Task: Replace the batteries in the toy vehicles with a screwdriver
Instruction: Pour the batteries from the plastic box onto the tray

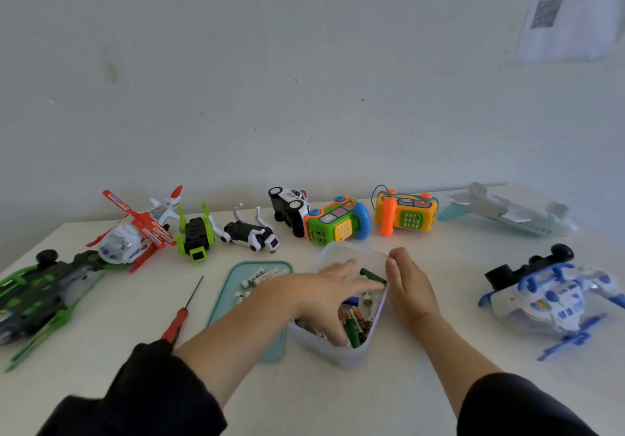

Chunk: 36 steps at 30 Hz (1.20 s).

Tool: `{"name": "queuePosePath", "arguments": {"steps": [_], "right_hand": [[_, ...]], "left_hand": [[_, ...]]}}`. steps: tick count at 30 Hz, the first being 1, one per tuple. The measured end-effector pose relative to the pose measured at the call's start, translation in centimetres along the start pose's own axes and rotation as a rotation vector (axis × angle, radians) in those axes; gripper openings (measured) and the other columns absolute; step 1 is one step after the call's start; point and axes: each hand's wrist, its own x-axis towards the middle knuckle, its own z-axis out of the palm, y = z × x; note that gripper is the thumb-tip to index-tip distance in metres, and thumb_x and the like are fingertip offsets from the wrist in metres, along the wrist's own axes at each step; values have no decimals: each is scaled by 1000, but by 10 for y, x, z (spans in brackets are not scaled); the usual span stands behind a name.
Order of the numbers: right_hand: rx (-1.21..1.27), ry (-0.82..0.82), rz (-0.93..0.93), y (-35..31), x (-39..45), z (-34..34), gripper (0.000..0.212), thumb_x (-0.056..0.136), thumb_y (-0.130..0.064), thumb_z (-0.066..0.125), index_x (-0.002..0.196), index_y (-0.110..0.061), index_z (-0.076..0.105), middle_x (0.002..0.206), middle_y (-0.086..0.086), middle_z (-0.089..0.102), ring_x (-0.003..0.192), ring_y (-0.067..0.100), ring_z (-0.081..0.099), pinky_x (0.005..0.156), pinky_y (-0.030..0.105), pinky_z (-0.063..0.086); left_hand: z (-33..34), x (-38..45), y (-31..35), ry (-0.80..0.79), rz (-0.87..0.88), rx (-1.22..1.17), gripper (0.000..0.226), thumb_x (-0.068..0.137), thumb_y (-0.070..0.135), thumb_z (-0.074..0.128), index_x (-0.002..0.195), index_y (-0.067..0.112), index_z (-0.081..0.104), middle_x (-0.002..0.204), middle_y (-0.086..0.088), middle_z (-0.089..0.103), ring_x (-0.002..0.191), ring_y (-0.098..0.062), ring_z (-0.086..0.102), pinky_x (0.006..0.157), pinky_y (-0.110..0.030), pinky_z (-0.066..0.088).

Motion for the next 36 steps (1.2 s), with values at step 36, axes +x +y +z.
{"name": "queuePosePath", "arguments": {"steps": [36], "right_hand": [[-59, -75, 0, 7, 7, 3, 35, 85, -47, 25, 88, -20, 47, 83, -1, 51, 81, 19, 47, 66, 32, 34]], "left_hand": [[23, 17, 14, -33, -80, 200, 58, 81, 7, 58, 131, 31, 41, 102, -8, 38, 98, -36, 51, 65, -32, 34]]}}
